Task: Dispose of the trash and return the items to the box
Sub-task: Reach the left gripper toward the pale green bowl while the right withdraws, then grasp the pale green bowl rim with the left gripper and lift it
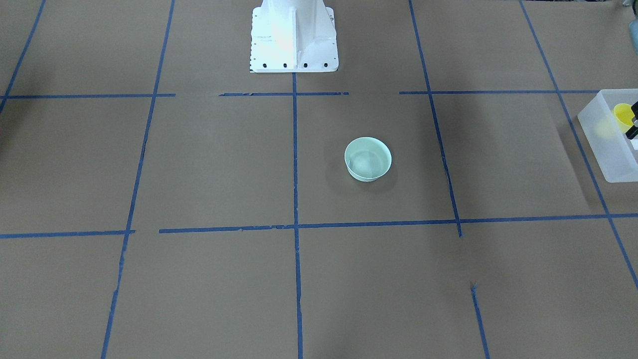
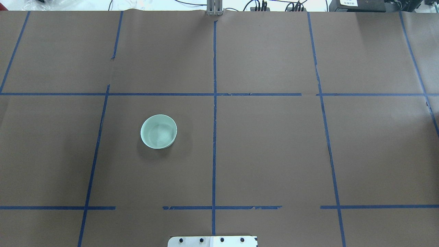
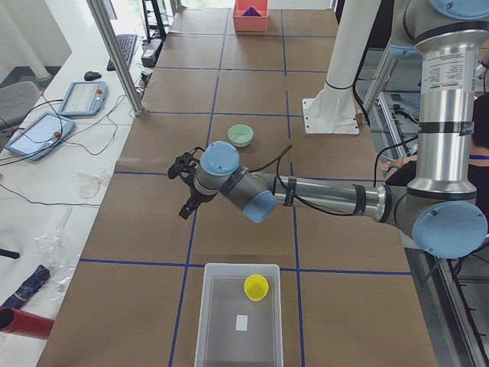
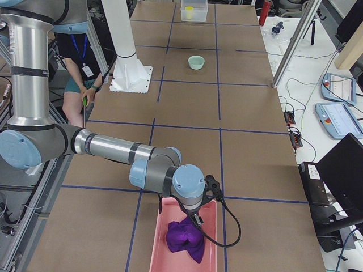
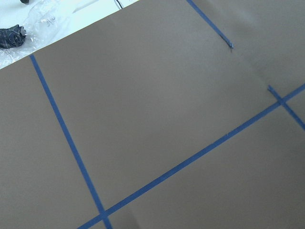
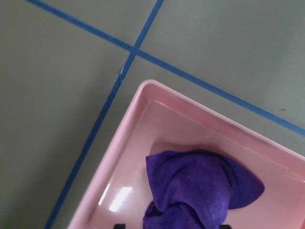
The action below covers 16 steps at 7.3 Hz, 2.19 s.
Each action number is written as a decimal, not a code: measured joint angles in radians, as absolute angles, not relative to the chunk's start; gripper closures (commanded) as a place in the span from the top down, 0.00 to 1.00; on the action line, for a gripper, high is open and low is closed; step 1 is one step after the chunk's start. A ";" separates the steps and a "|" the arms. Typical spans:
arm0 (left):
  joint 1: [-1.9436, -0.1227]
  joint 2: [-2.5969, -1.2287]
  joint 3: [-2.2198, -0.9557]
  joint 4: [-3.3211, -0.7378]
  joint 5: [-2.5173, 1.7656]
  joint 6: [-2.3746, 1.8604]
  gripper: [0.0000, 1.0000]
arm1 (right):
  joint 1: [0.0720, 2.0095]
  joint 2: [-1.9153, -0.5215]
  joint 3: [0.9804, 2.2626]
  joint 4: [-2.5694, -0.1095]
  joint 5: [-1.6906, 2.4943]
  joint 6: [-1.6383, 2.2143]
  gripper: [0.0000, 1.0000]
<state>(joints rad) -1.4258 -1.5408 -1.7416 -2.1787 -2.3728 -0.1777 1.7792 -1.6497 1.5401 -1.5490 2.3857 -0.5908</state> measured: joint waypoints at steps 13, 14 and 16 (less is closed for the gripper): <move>-0.491 -1.838 -1.802 -2.037 -1.681 -1.528 0.00 | 1.664 -1.664 1.575 -1.282 2.419 -0.156 1.00; -0.482 -1.839 -1.802 -2.036 -1.678 -1.531 0.00 | 1.664 -1.664 1.575 -1.282 2.418 -0.157 1.00; -0.491 -1.829 -1.849 -2.031 -1.684 -1.507 0.00 | 1.664 -1.664 1.575 -1.282 2.418 -0.158 1.00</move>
